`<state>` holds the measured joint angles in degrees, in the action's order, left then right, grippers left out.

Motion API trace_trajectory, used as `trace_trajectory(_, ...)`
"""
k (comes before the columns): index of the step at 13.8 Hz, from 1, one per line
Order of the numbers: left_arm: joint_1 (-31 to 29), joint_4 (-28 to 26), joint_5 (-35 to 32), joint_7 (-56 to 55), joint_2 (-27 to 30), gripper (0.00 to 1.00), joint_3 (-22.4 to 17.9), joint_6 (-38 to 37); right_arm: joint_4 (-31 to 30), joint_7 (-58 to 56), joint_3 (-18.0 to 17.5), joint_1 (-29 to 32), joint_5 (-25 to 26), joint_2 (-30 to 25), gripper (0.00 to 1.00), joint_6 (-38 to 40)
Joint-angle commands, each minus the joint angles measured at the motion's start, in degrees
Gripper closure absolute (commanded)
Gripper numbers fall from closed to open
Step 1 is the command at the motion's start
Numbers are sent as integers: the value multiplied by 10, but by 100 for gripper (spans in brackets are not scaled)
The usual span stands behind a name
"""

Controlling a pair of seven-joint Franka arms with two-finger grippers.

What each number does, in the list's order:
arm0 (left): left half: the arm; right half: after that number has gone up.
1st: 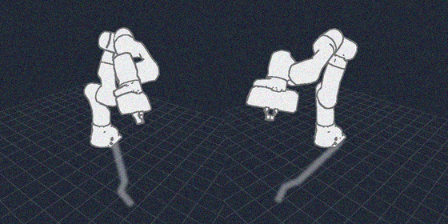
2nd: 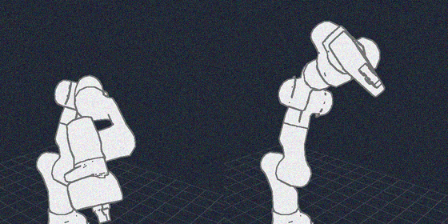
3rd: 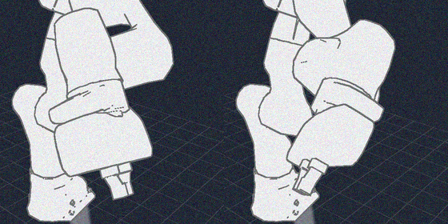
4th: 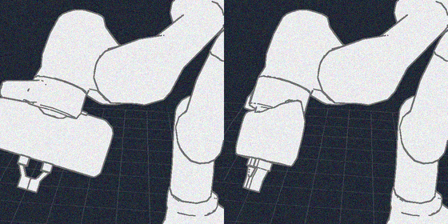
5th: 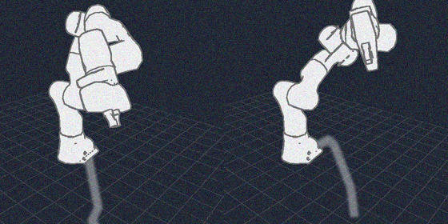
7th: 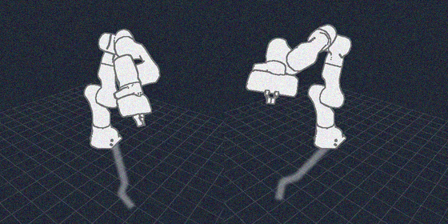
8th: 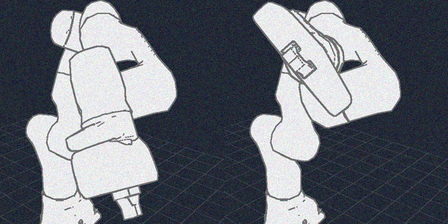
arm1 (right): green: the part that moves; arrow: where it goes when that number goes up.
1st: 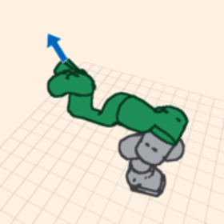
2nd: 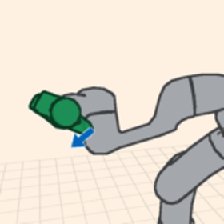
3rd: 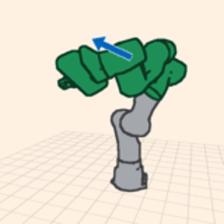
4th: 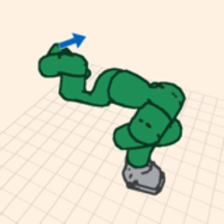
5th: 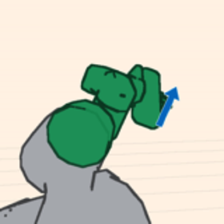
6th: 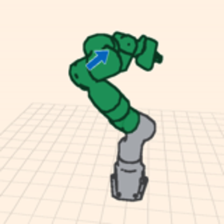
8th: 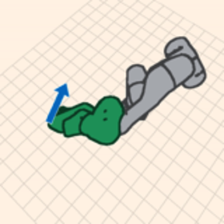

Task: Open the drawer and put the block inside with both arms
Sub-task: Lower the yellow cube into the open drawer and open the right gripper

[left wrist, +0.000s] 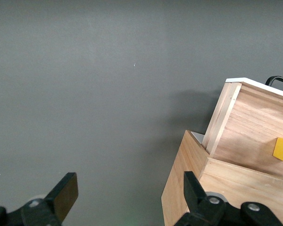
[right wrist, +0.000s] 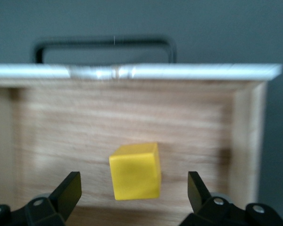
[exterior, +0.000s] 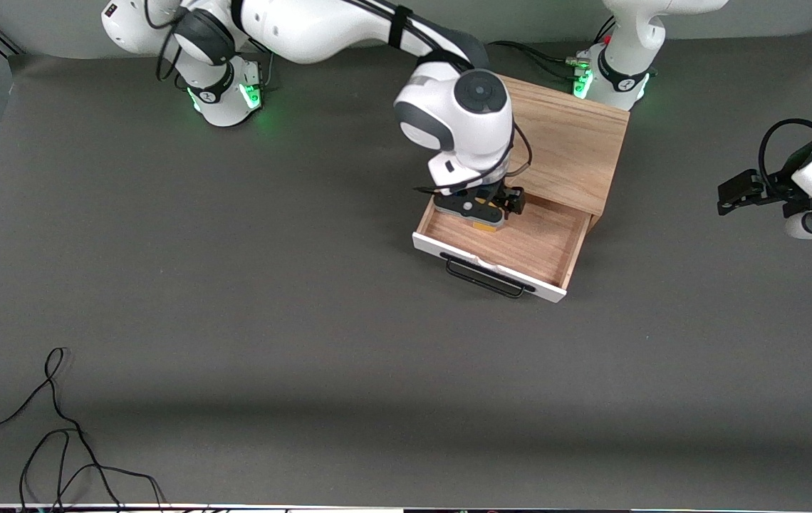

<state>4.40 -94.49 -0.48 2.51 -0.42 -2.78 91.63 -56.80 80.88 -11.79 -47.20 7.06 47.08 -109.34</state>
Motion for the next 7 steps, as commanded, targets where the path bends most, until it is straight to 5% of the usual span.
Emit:
trace_trajectory(1, -1, 19, -2, 11, -6, 0, -4, -7, -21, -51, -3, 40, 4, -66, 0, 46)
trace_trajectory(7, -5, 21, -2, 11, -5, 0, 8, -10, -135, -198, -3, 195, -36, -216, 0, 90)
